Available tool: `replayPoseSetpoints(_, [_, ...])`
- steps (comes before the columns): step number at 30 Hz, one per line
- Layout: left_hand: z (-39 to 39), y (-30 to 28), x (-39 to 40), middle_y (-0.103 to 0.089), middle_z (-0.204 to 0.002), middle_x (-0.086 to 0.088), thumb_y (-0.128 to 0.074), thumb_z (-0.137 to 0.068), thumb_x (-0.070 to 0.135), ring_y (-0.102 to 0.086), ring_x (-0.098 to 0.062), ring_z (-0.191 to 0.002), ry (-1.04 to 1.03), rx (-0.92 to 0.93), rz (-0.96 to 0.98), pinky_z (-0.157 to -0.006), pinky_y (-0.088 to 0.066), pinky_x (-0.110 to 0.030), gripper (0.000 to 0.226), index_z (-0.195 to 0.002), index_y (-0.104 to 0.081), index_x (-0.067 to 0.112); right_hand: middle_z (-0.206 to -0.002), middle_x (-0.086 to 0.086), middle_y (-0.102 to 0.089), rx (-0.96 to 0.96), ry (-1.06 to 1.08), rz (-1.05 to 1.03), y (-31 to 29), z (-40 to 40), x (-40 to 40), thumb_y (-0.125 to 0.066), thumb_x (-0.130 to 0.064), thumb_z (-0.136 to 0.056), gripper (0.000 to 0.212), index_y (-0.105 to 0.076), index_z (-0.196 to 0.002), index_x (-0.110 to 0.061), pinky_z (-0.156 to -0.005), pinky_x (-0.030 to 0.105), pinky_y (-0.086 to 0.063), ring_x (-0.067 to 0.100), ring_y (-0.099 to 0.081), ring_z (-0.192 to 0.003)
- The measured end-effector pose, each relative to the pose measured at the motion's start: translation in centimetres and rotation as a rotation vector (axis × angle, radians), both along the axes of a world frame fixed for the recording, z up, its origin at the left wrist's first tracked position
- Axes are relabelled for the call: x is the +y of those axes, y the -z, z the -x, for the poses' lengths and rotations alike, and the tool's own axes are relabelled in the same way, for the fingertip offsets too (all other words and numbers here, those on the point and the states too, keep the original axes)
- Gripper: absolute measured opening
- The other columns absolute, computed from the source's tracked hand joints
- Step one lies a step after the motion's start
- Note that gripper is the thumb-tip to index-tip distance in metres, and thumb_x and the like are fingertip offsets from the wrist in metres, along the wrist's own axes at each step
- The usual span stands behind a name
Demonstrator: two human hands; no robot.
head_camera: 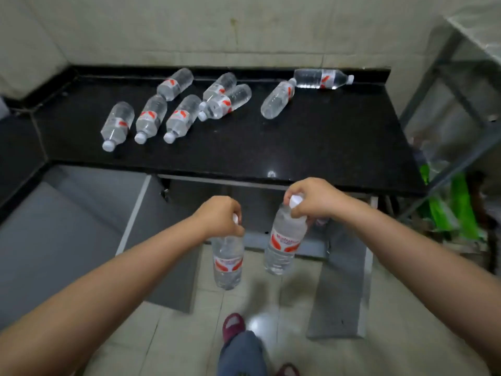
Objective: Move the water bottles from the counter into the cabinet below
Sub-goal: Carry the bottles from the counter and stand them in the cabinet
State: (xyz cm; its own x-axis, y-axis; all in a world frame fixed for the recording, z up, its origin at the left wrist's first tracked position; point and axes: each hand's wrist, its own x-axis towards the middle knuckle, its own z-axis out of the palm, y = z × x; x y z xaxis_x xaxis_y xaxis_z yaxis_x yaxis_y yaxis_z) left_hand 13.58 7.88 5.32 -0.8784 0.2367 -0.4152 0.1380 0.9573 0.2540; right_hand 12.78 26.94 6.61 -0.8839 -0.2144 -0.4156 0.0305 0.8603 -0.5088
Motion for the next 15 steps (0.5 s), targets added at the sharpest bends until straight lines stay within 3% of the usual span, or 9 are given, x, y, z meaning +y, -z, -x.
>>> replayPoseSetpoints(3, [-1.5, 4.6, -2.7, -0.067, -0.116, -0.010, -0.064, -0.082, 0.020, -0.059, -0.025, -0.111, -0.017, -0.163, 0.074, -0.088, -0.048, -0.028, 0.027, -0.106, -0.068, 0.009, -0.096, 0.003, -0.049, -0.046, -0.146, -0.066, 4.9, -0.9, -3.3, -0.059, -0.003, -0.080, 0.029, -0.069, -0.102, -0.018, -0.056, 0.027, -0.051, 0.023, -0.063, -0.079])
replayPoseSetpoints(6, [-1.3, 9.0, -4.3, -0.063, -0.122, -0.011, -0.061, -0.083, 0.020, -0.056, -0.027, -0.115, 0.005, -0.259, 0.144, -0.092, -0.046, -0.028, 0.030, -0.111, -0.065, 0.011, -0.092, 0.004, -0.052, -0.090, -0.240, -0.196, 9.8, -0.7, -5.7, -0.054, -0.006, -0.085, 0.037, -0.063, -0.117, -0.020, -0.083, 0.030, -0.047, 0.026, -0.053, -0.114])
replayPoseSetpoints(10, [1.4, 13.7, -4.9, -0.052, -0.126, -0.016, -0.059, -0.085, 0.017, -0.051, -0.032, -0.117, 0.014, -0.305, 0.181, -0.093, -0.046, -0.031, 0.033, -0.117, -0.059, 0.008, -0.123, 0.012, -0.049, -0.175, -0.208, -0.260, 15.6, 1.4, -7.1, -0.054, -0.007, -0.088, 0.036, -0.061, -0.121, -0.020, -0.090, 0.030, -0.048, 0.030, -0.058, -0.109])
replayPoseSetpoints(15, [7.5, 20.9, -4.4, -0.049, -0.126, -0.017, -0.058, -0.086, 0.014, -0.046, -0.031, -0.119, -0.090, -0.303, 0.098, -0.094, -0.045, -0.031, 0.033, -0.117, -0.057, 0.004, -0.133, 0.014, -0.039, -0.241, -0.036, -0.262, 23.2, 6.1, -6.7, -0.053, -0.003, -0.089, 0.038, -0.057, -0.126, -0.016, -0.091, 0.032, -0.048, 0.032, -0.057, -0.110])
